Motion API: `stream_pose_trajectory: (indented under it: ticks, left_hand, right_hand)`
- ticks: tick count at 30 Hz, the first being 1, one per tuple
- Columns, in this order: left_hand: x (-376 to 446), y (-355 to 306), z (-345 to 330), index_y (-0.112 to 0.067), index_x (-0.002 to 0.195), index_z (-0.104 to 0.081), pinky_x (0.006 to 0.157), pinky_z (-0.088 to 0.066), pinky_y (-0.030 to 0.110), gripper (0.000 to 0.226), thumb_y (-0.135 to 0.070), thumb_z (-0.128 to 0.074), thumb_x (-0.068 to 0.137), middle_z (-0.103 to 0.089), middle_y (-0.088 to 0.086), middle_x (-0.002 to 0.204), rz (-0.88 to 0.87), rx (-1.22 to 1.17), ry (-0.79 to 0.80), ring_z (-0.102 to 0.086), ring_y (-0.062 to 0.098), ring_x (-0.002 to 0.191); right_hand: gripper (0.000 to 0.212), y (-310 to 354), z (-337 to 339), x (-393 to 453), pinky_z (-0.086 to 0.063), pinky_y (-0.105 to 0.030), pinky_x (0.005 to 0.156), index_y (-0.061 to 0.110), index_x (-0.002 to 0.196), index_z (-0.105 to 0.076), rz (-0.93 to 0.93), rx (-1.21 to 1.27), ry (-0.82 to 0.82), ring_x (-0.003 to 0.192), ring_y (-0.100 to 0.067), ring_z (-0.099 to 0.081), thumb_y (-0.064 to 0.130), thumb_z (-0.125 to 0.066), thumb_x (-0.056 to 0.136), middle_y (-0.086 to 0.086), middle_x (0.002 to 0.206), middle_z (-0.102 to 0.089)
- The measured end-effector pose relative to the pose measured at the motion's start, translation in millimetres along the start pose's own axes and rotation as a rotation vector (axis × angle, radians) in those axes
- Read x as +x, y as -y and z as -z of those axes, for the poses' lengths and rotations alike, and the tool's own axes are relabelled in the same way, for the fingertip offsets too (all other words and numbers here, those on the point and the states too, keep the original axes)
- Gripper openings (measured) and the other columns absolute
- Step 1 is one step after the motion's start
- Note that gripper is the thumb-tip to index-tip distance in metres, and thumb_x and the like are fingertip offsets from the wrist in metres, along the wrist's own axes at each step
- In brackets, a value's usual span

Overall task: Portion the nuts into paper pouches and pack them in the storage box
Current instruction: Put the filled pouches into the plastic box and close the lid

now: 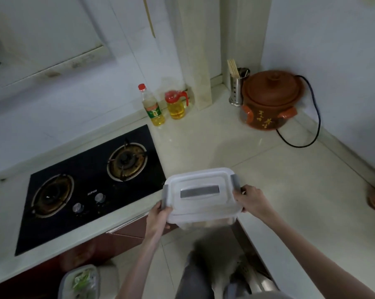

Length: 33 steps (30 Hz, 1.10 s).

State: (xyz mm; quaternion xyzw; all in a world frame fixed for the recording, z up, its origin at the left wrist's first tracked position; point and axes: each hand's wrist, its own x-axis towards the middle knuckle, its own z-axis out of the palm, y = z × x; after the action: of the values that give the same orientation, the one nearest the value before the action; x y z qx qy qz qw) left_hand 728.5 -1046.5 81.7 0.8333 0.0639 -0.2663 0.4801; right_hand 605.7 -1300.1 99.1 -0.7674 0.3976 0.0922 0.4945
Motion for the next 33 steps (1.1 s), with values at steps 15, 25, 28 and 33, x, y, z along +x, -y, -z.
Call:
stream_pose_trajectory:
  ticks: [15, 25, 28, 33]
  left_hand:
    - [190, -109, -16, -0.013, 0.126, -0.061, 0.085, -0.055, 0.040, 0.042, -0.012, -0.055, 0.085, -0.066, -0.002, 0.095, -0.041, 0.080, 0.153, -0.062, 0.019, 0.089]
    - [324, -182, -9, -0.010, 0.138, -0.050, 0.083, -0.042, 0.031, 0.047, -0.009, -0.046, 0.091, -0.058, 0.006, 0.122, -0.239, 0.508, 0.301, -0.054, 0.021, 0.103]
    - [354, -197, -14, -0.011, 0.134, -0.054, 0.087, -0.041, 0.031, 0.045, -0.007, -0.048, 0.090, -0.059, 0.006, 0.124, -0.323, 0.619, 0.317, -0.054, 0.024, 0.108]
    - [385, -209, -25, -0.011, 0.132, -0.055, 0.081, -0.038, 0.030, 0.044, -0.003, -0.050, 0.089, -0.060, 0.005, 0.121, -0.376, 0.702, 0.346, -0.054, 0.022, 0.105]
  right_hand:
    - [0.024, 69, -1, 110, -0.043, -0.015, 0.037, 0.004, 0.098, -0.055, -0.189, 0.121, -0.153, 0.051, -0.013, -0.065, 0.023, -0.059, 0.084, -0.011, 0.078, -0.069]
    - [0.020, 128, -47, 182, -0.052, -0.020, 0.042, -0.002, 0.086, -0.056, -0.322, 0.276, -0.037, 0.041, -0.011, -0.062, 0.015, -0.065, 0.085, -0.014, 0.074, -0.069]
    - [0.026, 135, -58, 193, -0.054, -0.019, 0.045, 0.002, 0.075, -0.053, -0.359, 0.331, -0.002, 0.039, -0.009, -0.059, 0.019, -0.069, 0.086, -0.012, 0.069, -0.065]
    - [0.033, 136, -73, 207, -0.057, -0.022, 0.055, -0.003, 0.090, -0.063, -0.362, 0.391, 0.017, 0.043, -0.007, -0.059, 0.026, -0.076, 0.080, -0.006, 0.061, -0.063]
